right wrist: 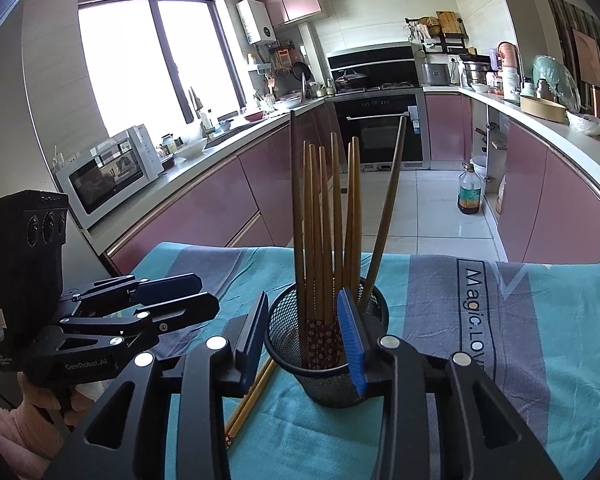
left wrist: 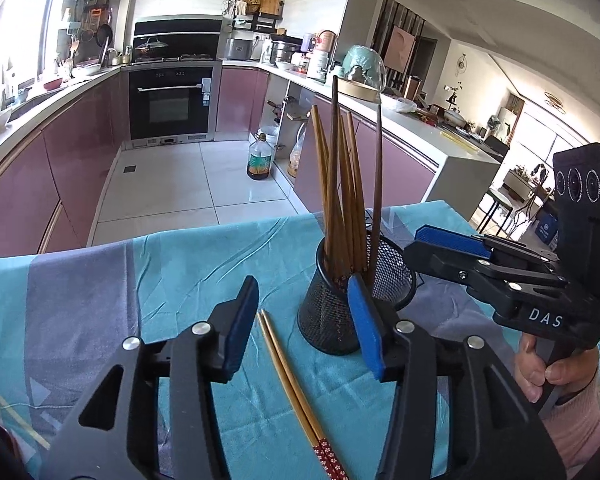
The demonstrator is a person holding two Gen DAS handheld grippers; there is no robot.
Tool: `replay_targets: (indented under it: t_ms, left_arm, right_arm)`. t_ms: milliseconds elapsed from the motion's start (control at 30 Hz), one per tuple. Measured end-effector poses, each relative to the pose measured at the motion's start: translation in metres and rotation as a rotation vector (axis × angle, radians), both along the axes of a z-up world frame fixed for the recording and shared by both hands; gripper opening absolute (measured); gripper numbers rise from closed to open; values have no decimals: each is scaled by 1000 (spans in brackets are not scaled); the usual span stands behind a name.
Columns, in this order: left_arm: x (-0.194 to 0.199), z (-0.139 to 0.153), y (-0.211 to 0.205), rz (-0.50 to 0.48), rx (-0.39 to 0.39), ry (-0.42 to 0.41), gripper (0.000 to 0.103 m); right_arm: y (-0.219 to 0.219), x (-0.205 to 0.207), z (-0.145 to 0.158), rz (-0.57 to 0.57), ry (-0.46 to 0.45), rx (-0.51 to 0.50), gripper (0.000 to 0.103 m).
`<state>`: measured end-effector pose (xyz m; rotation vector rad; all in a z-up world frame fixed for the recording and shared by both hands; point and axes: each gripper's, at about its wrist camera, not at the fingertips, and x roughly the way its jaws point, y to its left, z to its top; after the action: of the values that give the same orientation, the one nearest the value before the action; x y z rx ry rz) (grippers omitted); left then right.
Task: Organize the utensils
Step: 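Move both open tools back from the cup toward the last chopstick pair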
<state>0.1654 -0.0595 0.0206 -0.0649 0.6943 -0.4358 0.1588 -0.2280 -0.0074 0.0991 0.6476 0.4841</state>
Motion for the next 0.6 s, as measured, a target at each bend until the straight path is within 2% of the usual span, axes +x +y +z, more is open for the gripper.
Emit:
replay_targets:
  t_ms: [433, 600]
  left_arm:
    - [-30, -12, 16, 72, 39, -8, 58]
    - [-38, -25, 19, 85, 69, 8, 59]
  right_arm:
    - [9, -29, -23, 45, 34, 11, 48]
    - [16, -35, -35, 57, 73, 13, 48]
